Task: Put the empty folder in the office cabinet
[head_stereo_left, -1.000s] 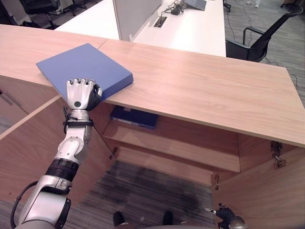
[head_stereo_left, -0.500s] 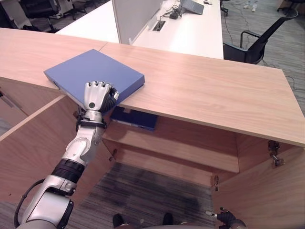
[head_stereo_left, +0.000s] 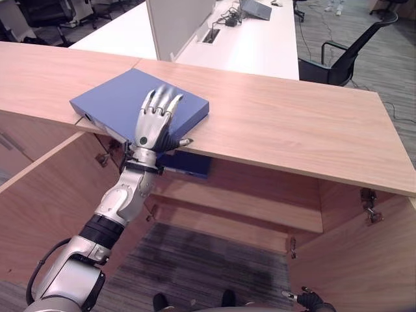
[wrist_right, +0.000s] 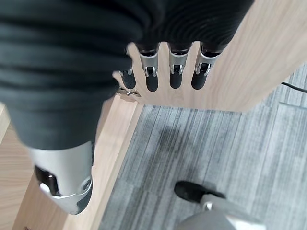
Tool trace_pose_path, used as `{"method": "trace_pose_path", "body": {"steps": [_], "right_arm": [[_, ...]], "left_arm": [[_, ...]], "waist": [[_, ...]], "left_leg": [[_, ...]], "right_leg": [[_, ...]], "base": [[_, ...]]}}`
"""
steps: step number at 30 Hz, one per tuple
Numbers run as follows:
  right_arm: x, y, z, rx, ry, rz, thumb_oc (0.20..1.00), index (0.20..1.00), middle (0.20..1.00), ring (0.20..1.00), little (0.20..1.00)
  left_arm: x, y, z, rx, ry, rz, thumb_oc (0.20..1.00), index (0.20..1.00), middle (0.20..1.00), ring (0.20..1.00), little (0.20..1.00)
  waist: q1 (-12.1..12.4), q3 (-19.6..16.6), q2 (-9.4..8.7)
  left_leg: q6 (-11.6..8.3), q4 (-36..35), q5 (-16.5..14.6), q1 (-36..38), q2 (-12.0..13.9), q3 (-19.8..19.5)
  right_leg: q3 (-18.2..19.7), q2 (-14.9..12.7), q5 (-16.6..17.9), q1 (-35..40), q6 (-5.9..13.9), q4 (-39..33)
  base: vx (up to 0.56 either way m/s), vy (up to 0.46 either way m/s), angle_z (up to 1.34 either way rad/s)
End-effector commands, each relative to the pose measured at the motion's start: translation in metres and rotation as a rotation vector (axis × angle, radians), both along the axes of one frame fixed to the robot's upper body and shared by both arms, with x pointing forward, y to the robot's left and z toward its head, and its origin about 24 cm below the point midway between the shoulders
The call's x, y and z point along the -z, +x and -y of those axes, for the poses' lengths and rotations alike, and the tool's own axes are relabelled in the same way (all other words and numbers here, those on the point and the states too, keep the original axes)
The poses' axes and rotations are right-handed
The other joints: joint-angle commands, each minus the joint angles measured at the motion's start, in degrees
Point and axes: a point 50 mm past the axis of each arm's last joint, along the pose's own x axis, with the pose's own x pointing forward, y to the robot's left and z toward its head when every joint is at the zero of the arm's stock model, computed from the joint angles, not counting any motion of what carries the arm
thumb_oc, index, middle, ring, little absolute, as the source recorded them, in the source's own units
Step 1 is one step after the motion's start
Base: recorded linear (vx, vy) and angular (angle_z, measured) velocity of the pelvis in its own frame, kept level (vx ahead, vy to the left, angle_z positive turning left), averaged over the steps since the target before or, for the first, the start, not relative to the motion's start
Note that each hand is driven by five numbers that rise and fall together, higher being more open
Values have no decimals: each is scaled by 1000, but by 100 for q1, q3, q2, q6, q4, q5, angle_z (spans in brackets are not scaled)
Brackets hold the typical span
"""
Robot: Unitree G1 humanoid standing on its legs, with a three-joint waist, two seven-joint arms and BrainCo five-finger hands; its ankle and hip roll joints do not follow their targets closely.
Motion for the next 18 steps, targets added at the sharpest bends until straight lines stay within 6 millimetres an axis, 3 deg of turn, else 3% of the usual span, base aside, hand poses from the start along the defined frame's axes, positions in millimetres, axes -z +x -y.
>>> {"method": "trace_pose_path", "body": {"steps": [1, 3, 7, 14, 18], "right_arm": [[1, 5, -6, 25, 3, 10, 1000, 1000, 1000, 1000, 1000], [0, 12, -9, 15, 14, 30, 1000, 1000, 1000, 1000, 1000], [1, 13, -14, 8, 33, 34, 1000, 1000, 1000, 1000, 1000], [4, 4, -16, 20, 46, 18, 1000, 1000, 1000, 1000, 1000], [4, 2, -15, 38, 48, 23, 1000, 1000, 1000, 1000, 1000]], "left_arm": [[-16, 0, -22, -52, -77, 80, 1000, 1000, 1000, 1000, 1000], [-37, -11, -28, -38, -77, 189, 1000, 1000, 1000, 1000, 1000], [-44, -35, -53, -86, -109, 273, 1000, 1000, 1000, 1000, 1000], [-39, -78, -94, -211, -119, 356, 1000, 1000, 1000, 1000, 1000], [-21, -93, -114, -312, -56, 296, 1000, 1000, 1000, 1000, 1000]], "waist": [[-16, -215, -199], [66, -197, -168], [177, -161, -145], [367, -92, -101], [461, -33, -91]], "left_leg": [[-132, 257, -438, -611, 18, -217], [-129, 225, -433, -554, -17, -238], [-123, 203, -440, -473, -55, -245], [-116, 186, -443, -413, -83, -323], [-101, 212, -454, -411, -95, -370]], "right_leg": [[190, -130, -719, 158, 358, -3], [153, -148, -738, 208, 361, -3], [127, -157, -767, 277, 364, -3], [54, -170, -799, 355, 364, -3], [21, -181, -805, 378, 373, -3]], "base": [[0, 0, 0], [7, 4, 3], [12, 5, 3], [13, 0, 13], [4, -1, 11]]}}
